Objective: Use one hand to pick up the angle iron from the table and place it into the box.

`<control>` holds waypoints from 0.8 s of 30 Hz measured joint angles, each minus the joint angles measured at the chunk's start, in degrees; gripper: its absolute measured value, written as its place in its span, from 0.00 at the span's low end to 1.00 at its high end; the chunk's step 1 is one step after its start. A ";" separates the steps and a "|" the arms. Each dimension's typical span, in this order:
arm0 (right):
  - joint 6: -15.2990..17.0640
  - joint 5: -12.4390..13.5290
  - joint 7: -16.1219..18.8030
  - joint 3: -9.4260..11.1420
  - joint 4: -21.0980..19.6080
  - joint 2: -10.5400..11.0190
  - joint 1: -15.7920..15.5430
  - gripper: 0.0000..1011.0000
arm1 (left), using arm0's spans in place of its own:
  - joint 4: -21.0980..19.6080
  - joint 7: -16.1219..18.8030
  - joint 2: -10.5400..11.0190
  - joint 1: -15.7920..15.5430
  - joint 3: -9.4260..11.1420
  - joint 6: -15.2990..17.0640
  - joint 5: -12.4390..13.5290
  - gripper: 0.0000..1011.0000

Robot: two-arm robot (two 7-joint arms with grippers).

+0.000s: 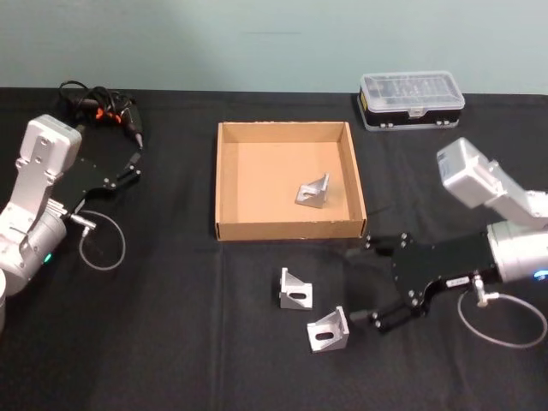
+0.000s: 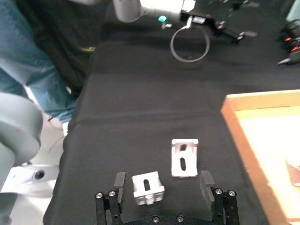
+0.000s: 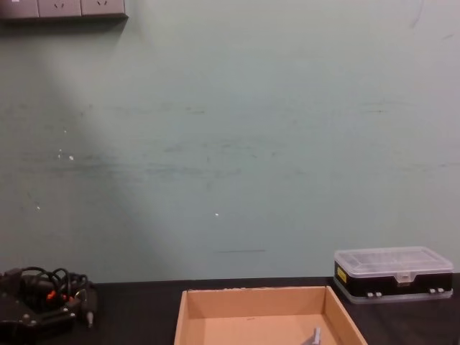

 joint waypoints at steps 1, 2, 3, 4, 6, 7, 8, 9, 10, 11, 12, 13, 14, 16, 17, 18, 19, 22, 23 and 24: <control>-0.01 -0.29 0.03 -0.39 -0.03 0.00 0.08 0.99 | 0.00 0.00 0.00 0.00 0.00 0.00 0.00 0.99; -0.04 -0.83 0.02 -0.97 -0.08 -0.03 0.19 0.99 | 0.00 0.00 0.00 0.00 0.00 0.00 0.00 0.99; -0.04 -1.07 0.01 -1.25 -0.08 -0.07 0.25 0.99 | 0.00 0.00 0.00 0.00 0.00 0.00 0.00 0.99; -0.06 -1.69 -0.05 -1.97 -0.08 -0.16 0.39 0.99 | 0.00 0.00 0.00 0.00 0.00 0.00 0.00 0.99; -0.05 -2.17 -0.17 -2.56 -0.07 -0.26 0.55 0.99 | 0.00 0.00 0.00 0.00 0.00 0.00 0.00 0.99; -0.04 -2.40 -0.23 -2.80 -0.05 -0.33 0.62 0.99 | 0.00 0.00 0.00 0.00 0.00 0.00 0.00 0.99; -0.03 -2.76 -0.39 -3.23 0.04 -0.43 0.77 0.99 | 0.00 0.00 0.00 0.00 0.00 0.00 0.00 0.99; -0.03 -2.90 -0.50 -3.42 0.09 -0.50 0.83 0.99 | 0.00 0.00 0.00 0.00 0.00 0.00 0.00 0.99; -0.03 -3.01 -0.58 -3.60 0.16 -0.56 0.89 0.99 | 0.00 0.00 0.00 0.00 0.00 0.00 0.00 0.99; -0.03 -3.21 -0.66 -3.90 0.32 -0.71 1.02 0.99 | 0.00 0.00 0.00 0.00 0.00 0.00 0.00 0.99; -0.03 -3.21 -0.66 -3.90 0.32 -0.71 1.02 0.99 | 0.00 0.00 0.00 0.00 0.00 0.00 0.00 0.99; -0.03 -3.37 -0.79 -4.19 0.51 -0.87 1.12 0.99 | 0.00 0.00 0.00 0.00 0.00 0.00 0.00 0.99; -0.03 -3.45 -0.97 -4.40 0.66 -1.02 1.20 0.99 | 0.00 0.00 0.00 0.00 0.00 0.00 0.00 0.99; -0.03 -3.54 -1.04 -4.62 0.84 -1.17 1.26 0.99 | 0.00 0.00 0.00 0.00 0.00 0.00 0.00 0.99; -0.03 -3.58 -1.05 -4.74 0.95 -1.25 1.30 0.99 | 0.00 0.00 0.00 0.00 0.00 0.00 0.00 0.99; -0.03 -3.64 -1.05 -4.91 1.14 -1.39 1.38 0.99 | 0.00 0.00 0.00 0.00 0.00 0.00 0.00 0.99; -0.03 -3.68 -1.05 -5.05 1.25 -1.48 1.42 0.99 | 0.00 0.00 0.00 0.00 0.00 0.00 0.00 0.99; -0.03 -3.77 -0.96 -5.54 1.57 -1.74 1.57 0.99 | 0.00 0.00 -0.01 0.00 0.00 0.00 0.00 0.99; -0.04 -3.83 -0.68 -5.85 1.69 -1.84 1.68 0.99 | 0.00 0.00 0.00 0.00 0.00 0.00 0.00 0.99; -0.04 -3.83 -0.68 -5.85 1.69 -1.84 1.68 0.99 | 0.00 0.00 0.00 0.00 0.00 0.00 0.00 0.99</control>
